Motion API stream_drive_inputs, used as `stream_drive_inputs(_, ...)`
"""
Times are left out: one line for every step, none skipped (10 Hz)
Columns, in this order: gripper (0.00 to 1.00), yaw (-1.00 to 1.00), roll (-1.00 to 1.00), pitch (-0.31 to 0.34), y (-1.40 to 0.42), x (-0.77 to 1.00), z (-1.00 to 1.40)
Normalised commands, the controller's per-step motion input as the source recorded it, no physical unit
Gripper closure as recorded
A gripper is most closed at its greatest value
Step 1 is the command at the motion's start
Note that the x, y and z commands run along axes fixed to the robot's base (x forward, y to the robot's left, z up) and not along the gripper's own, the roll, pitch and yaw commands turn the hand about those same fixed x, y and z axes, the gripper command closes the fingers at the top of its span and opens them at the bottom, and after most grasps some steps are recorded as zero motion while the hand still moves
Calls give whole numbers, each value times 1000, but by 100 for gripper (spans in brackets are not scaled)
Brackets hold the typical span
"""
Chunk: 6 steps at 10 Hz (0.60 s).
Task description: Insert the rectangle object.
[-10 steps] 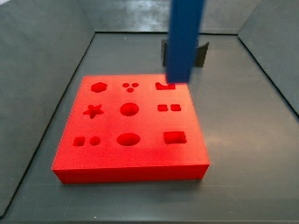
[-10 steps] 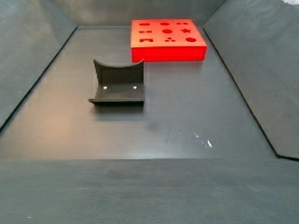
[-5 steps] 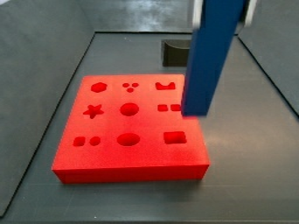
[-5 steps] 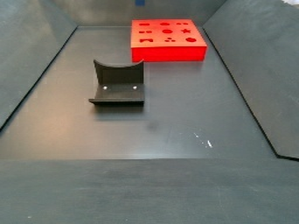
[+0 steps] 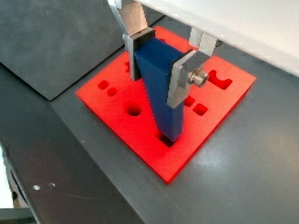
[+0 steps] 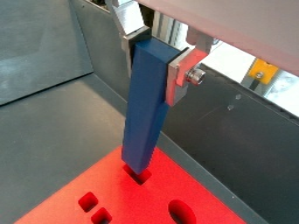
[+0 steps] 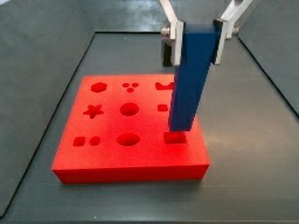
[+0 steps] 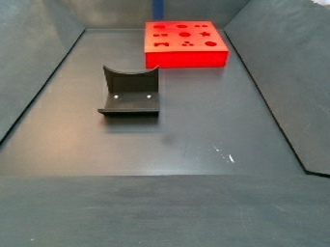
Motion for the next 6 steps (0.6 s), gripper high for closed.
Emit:
stream_drive_inputs(100, 0, 0, 0, 0, 0, -69)
stream_drive_inputs(100, 69, 19, -20, 0, 0, -326)
stream_drive_inputs(100, 103, 93, -34, 0, 0, -454)
stream_drive_inputs(100, 91, 74, -21, 0, 0, -329)
stream_drive_inputs(100, 89, 31, -9, 0, 0, -214)
stream_drive_inputs(100, 83, 14, 0, -69, 37, -146)
